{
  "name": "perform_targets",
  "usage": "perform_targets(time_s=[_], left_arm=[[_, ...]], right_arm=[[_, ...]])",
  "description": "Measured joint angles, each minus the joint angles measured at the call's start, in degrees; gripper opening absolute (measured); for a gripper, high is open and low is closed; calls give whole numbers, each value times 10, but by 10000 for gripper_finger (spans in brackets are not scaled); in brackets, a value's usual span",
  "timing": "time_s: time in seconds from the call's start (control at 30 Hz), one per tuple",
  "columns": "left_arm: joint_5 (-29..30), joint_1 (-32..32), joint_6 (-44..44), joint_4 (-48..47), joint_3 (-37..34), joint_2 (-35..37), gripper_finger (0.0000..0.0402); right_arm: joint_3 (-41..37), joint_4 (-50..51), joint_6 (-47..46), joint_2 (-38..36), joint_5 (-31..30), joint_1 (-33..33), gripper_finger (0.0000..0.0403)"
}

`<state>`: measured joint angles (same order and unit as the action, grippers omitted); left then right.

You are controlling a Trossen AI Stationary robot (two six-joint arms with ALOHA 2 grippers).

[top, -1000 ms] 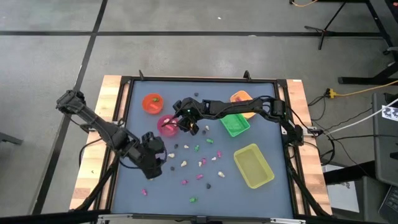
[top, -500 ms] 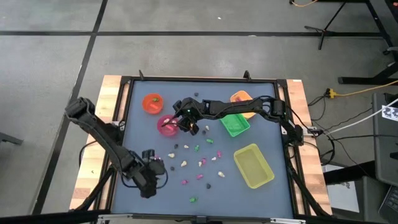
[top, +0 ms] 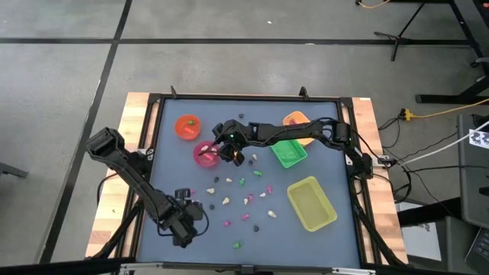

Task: Sort Halloween decoration
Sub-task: Put the white skull toy into the pink bin

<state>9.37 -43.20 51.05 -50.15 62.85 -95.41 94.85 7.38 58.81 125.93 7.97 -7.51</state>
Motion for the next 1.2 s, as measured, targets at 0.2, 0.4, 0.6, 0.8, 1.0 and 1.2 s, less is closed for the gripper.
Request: perform_targets(time_s=[0.2,0.4,0.6,0.8,1.0,1.2], left_arm=[[-15,-1,33,-14,-6,-3,176],[-36,-1,56,18,-46,-3,176],[-41,-1,56,62,-84,-3,176],[-43,-1,55,111,-119,-2,176],[-42,-1,54,138,-135,1,176],[-42,-1,54,138,-135,0,175]], right_arm=[[0,0,-1,0,0,0,207],[0,0,-2,0,0,0,207],[0,0,-2,0,0,0,207],[0,0,-2,0,0,0,207],[0,0,-2,0,0,0,207],[0,0,-2,0,0,0,207]])
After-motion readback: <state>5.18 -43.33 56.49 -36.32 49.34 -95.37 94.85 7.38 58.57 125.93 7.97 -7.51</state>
